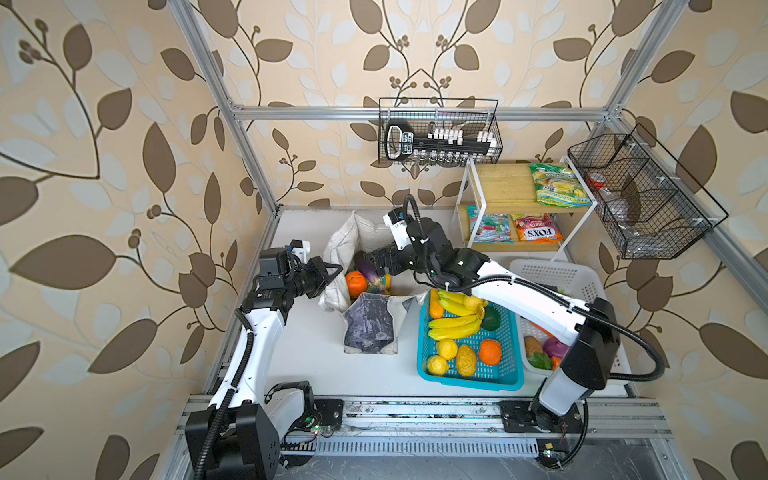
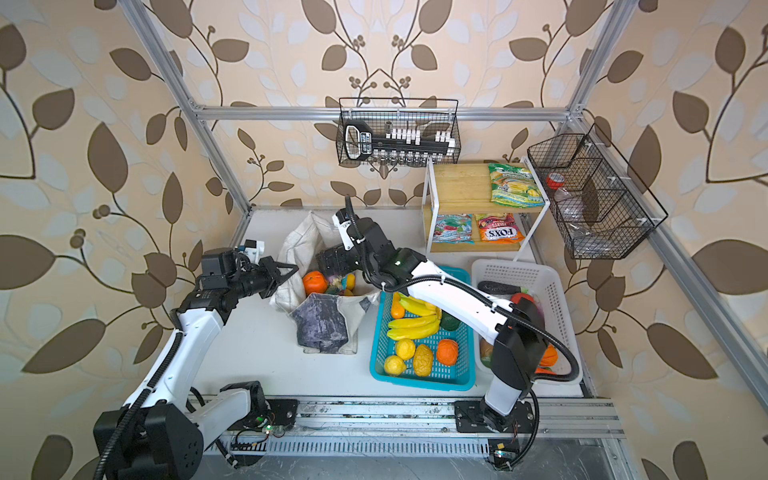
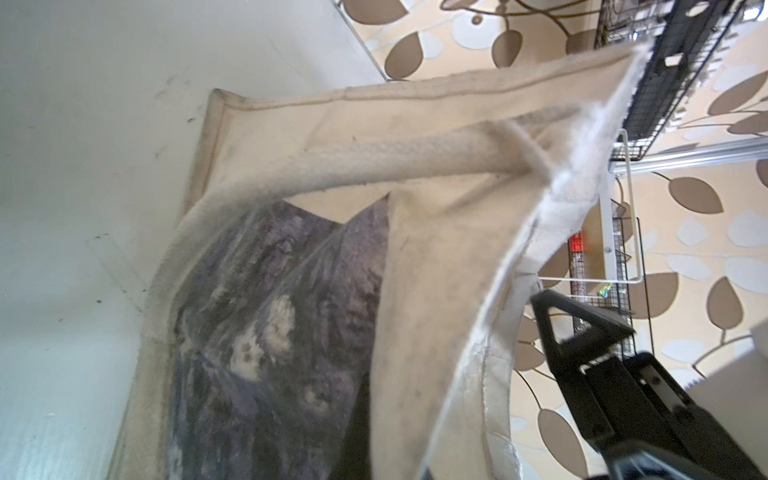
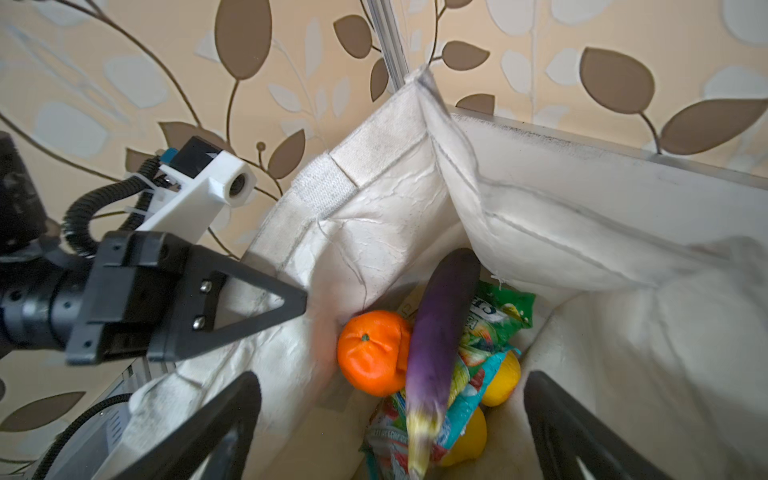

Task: Place the food into the grocery bag and tie it
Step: 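Raise the right gripper out of the tote while the left gripper releases the tote edge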

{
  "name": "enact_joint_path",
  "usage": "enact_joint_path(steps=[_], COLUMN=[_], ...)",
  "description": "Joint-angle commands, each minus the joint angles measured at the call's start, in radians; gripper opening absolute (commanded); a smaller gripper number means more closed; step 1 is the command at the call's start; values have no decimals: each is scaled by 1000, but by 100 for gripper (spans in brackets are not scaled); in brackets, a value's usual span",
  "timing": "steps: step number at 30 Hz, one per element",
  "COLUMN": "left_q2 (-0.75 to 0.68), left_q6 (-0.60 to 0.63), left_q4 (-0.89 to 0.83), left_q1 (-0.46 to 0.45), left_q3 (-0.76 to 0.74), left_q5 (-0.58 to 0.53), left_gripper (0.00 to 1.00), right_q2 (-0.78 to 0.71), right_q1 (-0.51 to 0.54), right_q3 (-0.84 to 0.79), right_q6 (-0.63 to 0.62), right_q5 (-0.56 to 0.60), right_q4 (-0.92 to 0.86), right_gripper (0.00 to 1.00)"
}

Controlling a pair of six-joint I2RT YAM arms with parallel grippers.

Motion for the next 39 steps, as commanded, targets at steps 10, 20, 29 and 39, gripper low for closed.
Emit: enact_joint_path(steps=[10, 20, 29, 39], left_q2=[-85, -83, -96, -62], left_q6=[48, 25, -19, 11], left_q4=[-208, -250, -243, -245], left_q1=[95, 140, 172, 183], left_q3=[131, 124, 95, 90], left_q5=[-324, -403, -501, -493], left_gripper=[0, 0, 0, 0], right_q2=[-304, -418, -330, -191], right_q1=[-91, -274, -285, -259], right_q3=[-283, -502, -521, -506], right_q6=[44, 125, 129, 78], right_q5=[-5, -122, -120, -197], right_q4=[80, 212, 234, 237], right_gripper=[100, 92, 66, 57])
